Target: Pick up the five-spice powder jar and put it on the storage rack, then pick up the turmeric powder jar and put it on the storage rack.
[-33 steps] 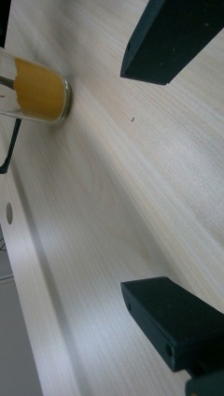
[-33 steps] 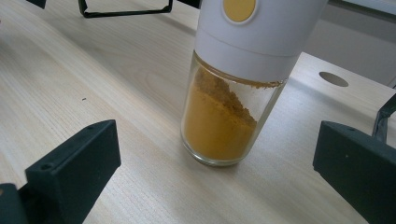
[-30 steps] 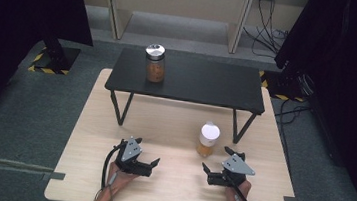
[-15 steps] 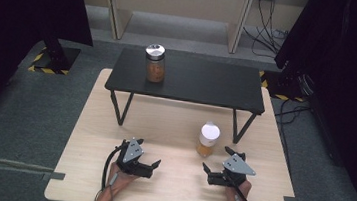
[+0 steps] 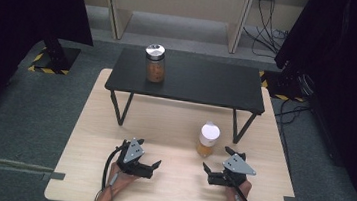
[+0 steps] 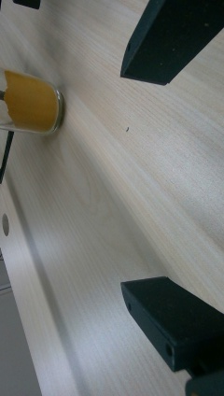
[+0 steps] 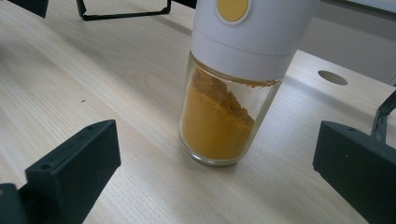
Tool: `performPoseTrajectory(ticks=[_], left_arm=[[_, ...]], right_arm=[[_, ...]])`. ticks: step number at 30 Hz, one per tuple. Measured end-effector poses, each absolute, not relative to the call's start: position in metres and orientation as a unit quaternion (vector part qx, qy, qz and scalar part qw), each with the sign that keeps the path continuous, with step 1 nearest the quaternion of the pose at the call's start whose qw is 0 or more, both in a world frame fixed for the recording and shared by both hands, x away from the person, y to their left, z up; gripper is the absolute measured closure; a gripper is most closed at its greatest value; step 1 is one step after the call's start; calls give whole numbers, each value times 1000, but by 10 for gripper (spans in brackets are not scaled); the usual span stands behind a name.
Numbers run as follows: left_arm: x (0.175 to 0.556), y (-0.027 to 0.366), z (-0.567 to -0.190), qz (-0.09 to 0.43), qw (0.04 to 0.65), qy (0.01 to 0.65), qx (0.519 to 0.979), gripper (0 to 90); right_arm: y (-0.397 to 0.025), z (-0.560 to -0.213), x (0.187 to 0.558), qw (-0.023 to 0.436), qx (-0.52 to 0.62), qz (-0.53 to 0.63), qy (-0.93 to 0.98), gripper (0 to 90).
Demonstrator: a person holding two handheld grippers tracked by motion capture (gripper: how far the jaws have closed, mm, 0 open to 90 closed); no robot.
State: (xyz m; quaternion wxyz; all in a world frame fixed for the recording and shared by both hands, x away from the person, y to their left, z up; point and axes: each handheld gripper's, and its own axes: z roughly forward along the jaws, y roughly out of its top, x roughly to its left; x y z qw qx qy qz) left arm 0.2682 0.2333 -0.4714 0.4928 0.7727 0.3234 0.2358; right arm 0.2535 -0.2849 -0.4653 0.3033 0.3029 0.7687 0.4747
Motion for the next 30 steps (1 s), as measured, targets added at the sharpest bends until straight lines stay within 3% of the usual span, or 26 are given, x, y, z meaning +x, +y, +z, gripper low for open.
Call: performPoseTrajectory(ticks=[30], left_arm=[[269, 233, -471, 233, 493, 327, 772, 6]], right_arm=[[-287, -466, 254, 300, 304, 479, 767, 6]])
